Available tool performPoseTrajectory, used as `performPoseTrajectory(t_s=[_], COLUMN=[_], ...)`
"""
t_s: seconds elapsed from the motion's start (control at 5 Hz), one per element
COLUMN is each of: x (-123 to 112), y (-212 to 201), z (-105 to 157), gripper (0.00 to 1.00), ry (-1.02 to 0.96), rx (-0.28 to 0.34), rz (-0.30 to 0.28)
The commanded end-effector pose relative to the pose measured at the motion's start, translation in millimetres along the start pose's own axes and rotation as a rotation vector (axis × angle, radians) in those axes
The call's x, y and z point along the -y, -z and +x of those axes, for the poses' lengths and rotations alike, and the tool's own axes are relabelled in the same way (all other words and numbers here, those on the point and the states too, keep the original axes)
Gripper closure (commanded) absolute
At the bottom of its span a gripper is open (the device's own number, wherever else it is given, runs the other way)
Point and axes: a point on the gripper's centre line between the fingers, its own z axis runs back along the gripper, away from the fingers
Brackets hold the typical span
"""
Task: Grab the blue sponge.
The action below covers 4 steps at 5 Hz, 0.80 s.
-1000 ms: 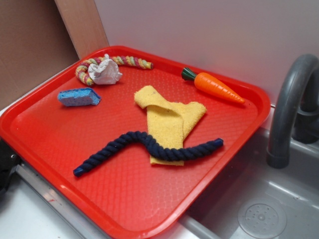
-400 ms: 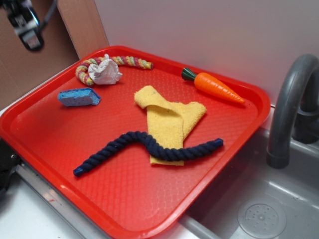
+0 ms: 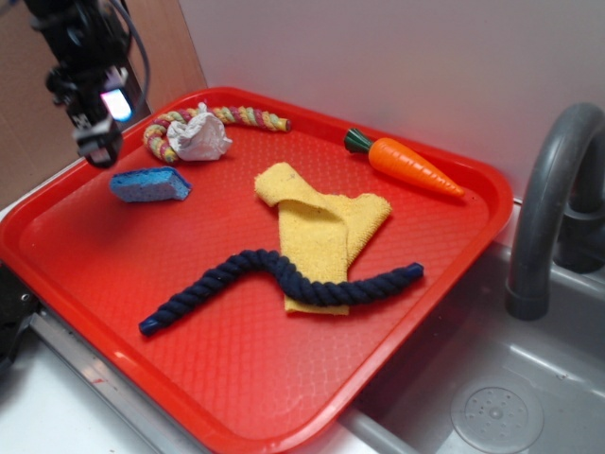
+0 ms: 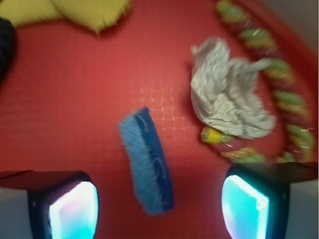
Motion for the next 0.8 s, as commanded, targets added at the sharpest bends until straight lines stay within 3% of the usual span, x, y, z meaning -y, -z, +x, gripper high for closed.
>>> performPoseTrajectory(t_s=[0.0, 0.2, 0.4, 0.6], x=[5.3, 21.2, 25.4, 22.5], y=[29.1, 27.6, 27.6, 35.2], z=[8.3, 8.7, 9.7, 9.5], gripper=[0.00, 0.00, 0.00, 1.00], ry=[0.244, 0.396, 0.367, 0.314], rx=[-0.042, 0.017, 0.003, -0.029], rz=[0.009, -0.017, -0.013, -0.014])
